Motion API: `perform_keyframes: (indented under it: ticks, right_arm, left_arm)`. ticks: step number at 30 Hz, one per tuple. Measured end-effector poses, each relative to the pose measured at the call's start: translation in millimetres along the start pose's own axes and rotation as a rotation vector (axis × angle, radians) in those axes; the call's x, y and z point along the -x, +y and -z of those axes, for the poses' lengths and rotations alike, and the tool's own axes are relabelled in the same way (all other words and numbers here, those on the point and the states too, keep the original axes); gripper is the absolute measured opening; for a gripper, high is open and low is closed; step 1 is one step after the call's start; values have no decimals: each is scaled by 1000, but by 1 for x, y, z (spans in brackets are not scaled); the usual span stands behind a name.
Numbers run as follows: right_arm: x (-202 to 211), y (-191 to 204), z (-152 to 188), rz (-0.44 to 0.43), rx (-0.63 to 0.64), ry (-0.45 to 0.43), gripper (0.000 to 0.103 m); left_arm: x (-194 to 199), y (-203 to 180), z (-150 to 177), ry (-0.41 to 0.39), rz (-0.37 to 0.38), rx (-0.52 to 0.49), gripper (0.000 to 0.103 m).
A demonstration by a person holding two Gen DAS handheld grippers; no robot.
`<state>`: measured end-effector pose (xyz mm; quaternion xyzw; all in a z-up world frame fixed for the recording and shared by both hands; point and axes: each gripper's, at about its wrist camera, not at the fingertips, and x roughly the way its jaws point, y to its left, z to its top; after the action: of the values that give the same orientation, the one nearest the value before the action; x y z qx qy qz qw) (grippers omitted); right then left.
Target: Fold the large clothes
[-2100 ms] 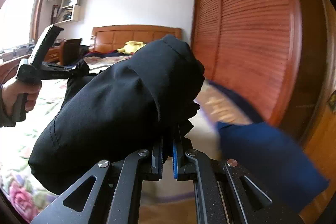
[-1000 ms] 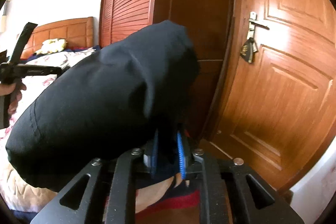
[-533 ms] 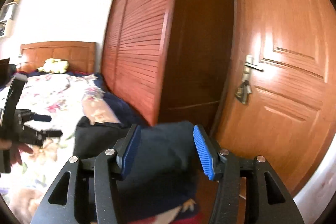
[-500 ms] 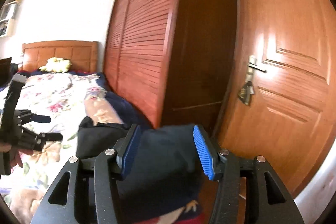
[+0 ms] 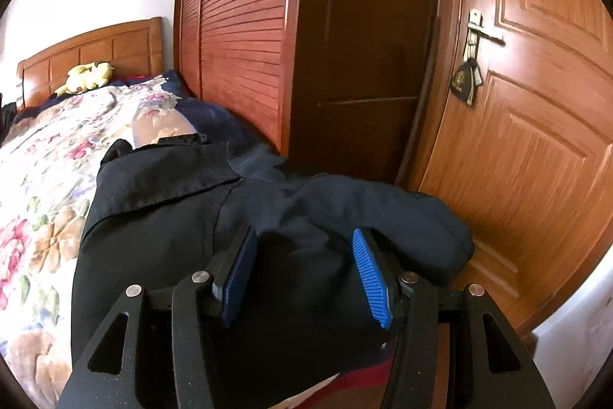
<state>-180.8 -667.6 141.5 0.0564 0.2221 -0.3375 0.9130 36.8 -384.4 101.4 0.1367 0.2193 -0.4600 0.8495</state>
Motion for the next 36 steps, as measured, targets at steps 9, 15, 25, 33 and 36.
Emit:
perform_keyframes:
  ticks: [9, 15, 25, 33, 36]
  right_arm:
    - [63, 36, -9, 0, 16, -95, 54]
    - [116, 92, -3, -121, 67, -167, 55]
    - [178, 223, 26, -463, 161, -195, 73]
    - [174, 301, 44, -597, 213, -157, 76]
    - [164, 314, 49, -639, 217, -141, 76]
  left_arm:
    - [57, 21, 23, -34, -66, 50, 89]
    - [97, 41, 50, -56, -148, 79, 89]
    - [162, 110, 112, -81, -350, 197, 89]
    - [197, 160, 155, -77, -471, 278, 89]
    - [211, 173, 167, -85, -507, 307, 89]
